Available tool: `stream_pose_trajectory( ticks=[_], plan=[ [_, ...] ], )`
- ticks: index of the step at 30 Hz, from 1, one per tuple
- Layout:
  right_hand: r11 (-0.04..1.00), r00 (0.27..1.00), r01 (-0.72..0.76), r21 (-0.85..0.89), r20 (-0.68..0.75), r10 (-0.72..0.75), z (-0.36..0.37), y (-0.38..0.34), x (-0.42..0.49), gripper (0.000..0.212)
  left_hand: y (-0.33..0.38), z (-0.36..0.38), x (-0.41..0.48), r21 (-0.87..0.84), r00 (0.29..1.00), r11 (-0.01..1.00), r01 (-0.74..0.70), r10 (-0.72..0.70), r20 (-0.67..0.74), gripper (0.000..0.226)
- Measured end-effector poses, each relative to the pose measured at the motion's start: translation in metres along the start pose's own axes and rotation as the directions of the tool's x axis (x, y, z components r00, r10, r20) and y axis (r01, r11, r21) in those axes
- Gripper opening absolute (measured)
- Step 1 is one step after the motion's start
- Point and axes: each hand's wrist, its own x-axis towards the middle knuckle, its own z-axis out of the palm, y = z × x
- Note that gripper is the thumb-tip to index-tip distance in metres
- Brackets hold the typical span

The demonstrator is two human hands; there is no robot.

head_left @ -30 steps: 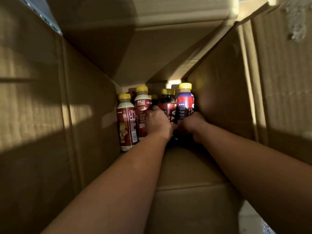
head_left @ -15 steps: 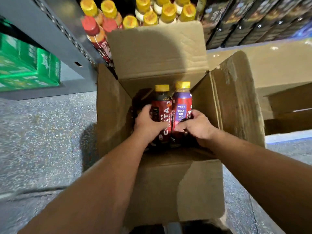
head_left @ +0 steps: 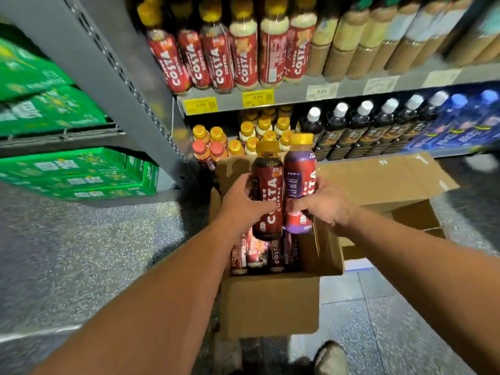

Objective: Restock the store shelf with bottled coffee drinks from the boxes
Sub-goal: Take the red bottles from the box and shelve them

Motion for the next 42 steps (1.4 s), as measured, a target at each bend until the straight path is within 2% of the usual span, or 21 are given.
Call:
stream_pose_trajectory(
  ticks=[3, 8, 11, 13, 15, 19, 22, 26, 33, 36, 42],
  plan=[
    [1.000, 1.000, 0.028, 0.005, 0.011, -0.028, -0.016, -0.045, -0.025, 0.054, 0.052, -0.011, -0.020, -0.040, 1.000, 0.999, -0.021, 0.021, 0.016, 0.078],
    [0.983, 0.983, 0.178, -0.045, 0.052, -0.176, -0.045, -0.132, -0.072, 0.036, 0.146, -0.029, -0.056, -0.094, 0.982, 0.978, -0.186, 0.190, 0.026, 0.046],
    [0.972, 0.969, 0.237, 0.005, 0.072, -0.236, -0.057, -0.185, -0.100, 0.041, 0.199, -0.042, -0.079, -0.186, 0.971, 0.958, -0.218, 0.233, 0.063, 0.058],
    [0.962, 0.955, 0.273, 0.032, 0.110, -0.275, -0.061, -0.218, -0.120, 0.043, 0.228, -0.050, -0.093, -0.220, 0.954, 0.934, -0.281, 0.297, 0.043, 0.056],
    [0.943, 0.936, 0.332, -0.019, 0.130, -0.327, -0.063, -0.249, -0.141, 0.047, 0.254, -0.059, -0.104, -0.199, 0.939, 0.920, -0.336, 0.344, 0.006, 0.052],
    [0.913, 0.910, 0.401, -0.069, 0.139, -0.390, -0.067, -0.298, -0.174, 0.053, 0.301, -0.081, -0.130, -0.167, 0.932, 0.919, -0.359, 0.362, -0.009, 0.052],
    [0.911, 0.907, 0.403, -0.085, 0.169, -0.385, -0.067, -0.324, -0.194, 0.052, 0.328, -0.095, -0.152, -0.146, 0.931, 0.920, -0.363, 0.363, -0.025, 0.055],
    [0.904, 0.899, 0.418, -0.087, 0.183, -0.398, -0.064, -0.351, -0.215, 0.045, 0.355, -0.105, -0.175, -0.135, 0.928, 0.918, -0.374, 0.368, -0.066, 0.075],
    [0.891, 0.888, 0.446, -0.084, 0.162, -0.430, -0.068, -0.384, -0.241, 0.033, 0.388, -0.118, -0.190, -0.123, 0.900, 0.892, -0.434, 0.426, -0.089, 0.060],
    [0.873, 0.876, 0.478, -0.093, 0.120, -0.467, -0.070, -0.401, -0.250, 0.038, 0.407, -0.126, -0.192, -0.119, 0.881, 0.873, -0.473, 0.467, -0.076, 0.042],
    [0.841, 0.842, 0.539, -0.037, 0.014, -0.539, -0.064, -0.438, -0.265, 0.043, 0.446, -0.149, -0.198, -0.112, 0.854, 0.846, -0.521, 0.518, -0.049, 0.040]
  ],
)
